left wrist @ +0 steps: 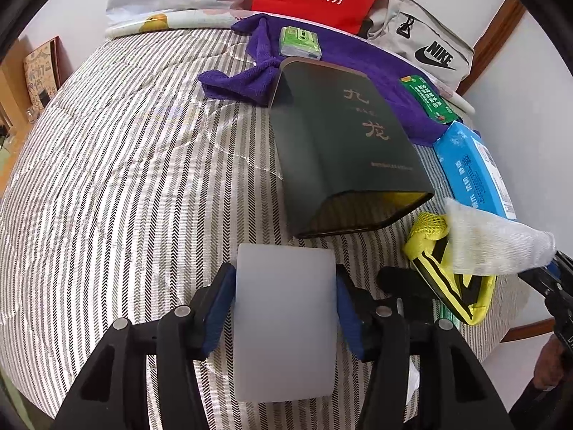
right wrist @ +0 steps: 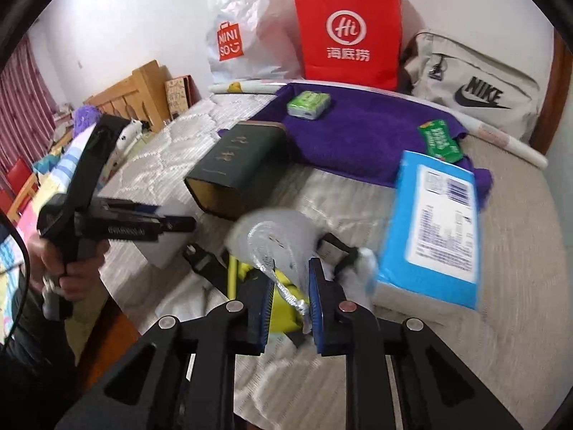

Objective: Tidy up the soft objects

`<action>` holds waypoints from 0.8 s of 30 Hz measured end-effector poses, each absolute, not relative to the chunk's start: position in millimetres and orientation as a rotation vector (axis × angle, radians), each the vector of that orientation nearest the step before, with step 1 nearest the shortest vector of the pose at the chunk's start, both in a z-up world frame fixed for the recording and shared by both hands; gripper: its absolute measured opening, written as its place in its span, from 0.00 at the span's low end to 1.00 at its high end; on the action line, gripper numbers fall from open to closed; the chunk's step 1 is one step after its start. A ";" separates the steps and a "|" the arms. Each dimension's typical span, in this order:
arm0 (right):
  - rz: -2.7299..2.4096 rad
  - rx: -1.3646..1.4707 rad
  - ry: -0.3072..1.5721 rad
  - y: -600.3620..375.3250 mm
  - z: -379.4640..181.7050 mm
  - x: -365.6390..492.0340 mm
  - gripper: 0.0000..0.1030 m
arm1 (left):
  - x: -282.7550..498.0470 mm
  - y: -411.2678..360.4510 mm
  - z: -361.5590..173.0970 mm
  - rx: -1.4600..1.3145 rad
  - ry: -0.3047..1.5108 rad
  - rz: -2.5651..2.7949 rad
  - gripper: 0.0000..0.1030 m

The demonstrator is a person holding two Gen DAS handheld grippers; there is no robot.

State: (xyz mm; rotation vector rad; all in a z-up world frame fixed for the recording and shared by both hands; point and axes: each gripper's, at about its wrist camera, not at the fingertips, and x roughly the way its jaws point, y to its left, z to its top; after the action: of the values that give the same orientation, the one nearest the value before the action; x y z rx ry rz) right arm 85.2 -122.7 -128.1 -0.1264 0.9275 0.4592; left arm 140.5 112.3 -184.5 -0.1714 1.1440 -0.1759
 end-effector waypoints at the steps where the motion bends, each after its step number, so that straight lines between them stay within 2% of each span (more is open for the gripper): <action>1: 0.458 -0.132 0.934 -126.9 -128.8 83.4 0.18 | 140.1 111.0 -184.6 -0.170 1.144 -0.174 0.54; 7: 0.455 -0.094 0.956 -166.3 -136.3 61.8 0.18 | 140.0 103.4 -185.1 -0.153 1.141 -0.146 0.59; 10: 0.449 -0.049 0.946 -186.6 -139.1 53.2 0.13 | 140.8 98.7 -185.5 -0.133 1.146 -0.126 0.60; 16: 0.443 0.037 0.960 -208.7 -150.9 48.3 0.15 | 142.0 88.2 -187.6 -0.091 1.148 -0.094 0.66; 17: 0.463 0.063 0.955 -208.8 -151.2 49.0 0.18 | 141.8 87.3 -187.9 -0.087 1.146 -0.088 0.66; 18: 0.482 0.086 0.953 -207.4 -151.4 49.8 0.29 | 141.7 86.9 -188.2 -0.088 1.145 -0.082 0.67; 19: 0.502 0.100 0.952 -204.2 -151.7 51.6 0.47 | 141.4 87.1 -188.2 -0.089 1.144 -0.079 0.67; 20: 0.516 0.100 0.946 -198.8 -152.2 54.0 0.53 | 141.2 86.7 -188.2 -0.088 1.145 -0.076 0.68; 21: 0.516 0.093 0.935 -195.2 -152.3 55.9 0.56 | 141.1 85.8 -188.4 -0.084 1.145 -0.075 0.68; 24: 0.513 0.081 0.934 -181.7 -157.4 69.3 0.56 | 140.8 84.1 -188.6 -0.072 1.146 -0.072 0.68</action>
State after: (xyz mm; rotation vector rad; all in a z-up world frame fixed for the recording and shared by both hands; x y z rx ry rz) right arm 69.3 -181.7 -157.4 0.0810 0.9337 0.5135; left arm 140.8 84.1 -188.6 -0.0718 1.1464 -0.0717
